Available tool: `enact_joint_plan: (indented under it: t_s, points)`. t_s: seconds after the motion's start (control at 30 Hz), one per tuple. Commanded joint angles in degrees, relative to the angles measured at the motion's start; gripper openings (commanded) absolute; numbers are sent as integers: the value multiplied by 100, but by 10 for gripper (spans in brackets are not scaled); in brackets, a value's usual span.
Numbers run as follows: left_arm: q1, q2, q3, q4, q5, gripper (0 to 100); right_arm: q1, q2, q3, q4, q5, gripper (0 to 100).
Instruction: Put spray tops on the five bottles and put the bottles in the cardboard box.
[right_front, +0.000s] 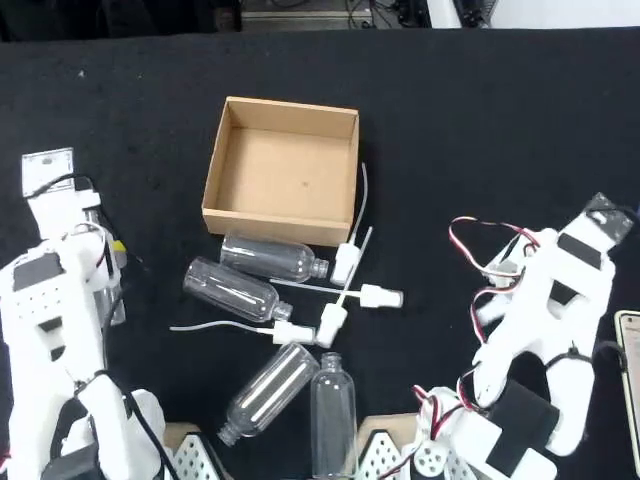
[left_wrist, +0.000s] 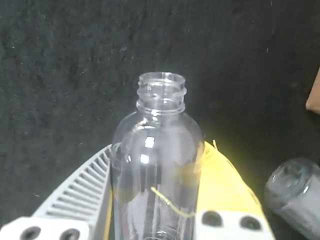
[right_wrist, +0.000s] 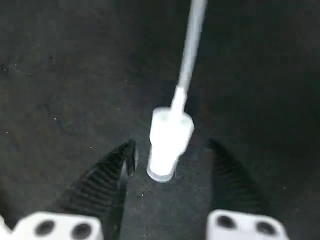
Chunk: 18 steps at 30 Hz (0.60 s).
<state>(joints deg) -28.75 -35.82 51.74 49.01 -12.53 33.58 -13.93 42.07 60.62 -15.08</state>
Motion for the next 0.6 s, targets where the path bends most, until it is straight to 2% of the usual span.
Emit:
enact_joint_plan:
  t_s: [0.0,0.07,0.13,0.3,0.37,0.47,0.57]
  points:
    - [92,-220,224,-440,774,90,-378,-48,-673,448,642,254]
    - [84,-220,321,-492,897,90,-396,-22,-1033,791,1565,254]
    - [57,-211,374,-475,923,90,-343,-4,-1305,932,2884,254]
    - [57,-211,585,-484,923,90,44,4,-1314,1029,7569,257]
    - [57,-211,585,-448,923,90,352,4,-1200,1064,9178,258]
    - [57,-211,593,-440,923,90,730,4,-971,1055,10998,258]
    - [57,-211,593,-440,932,90,1029,4,-708,1046,12457,258]
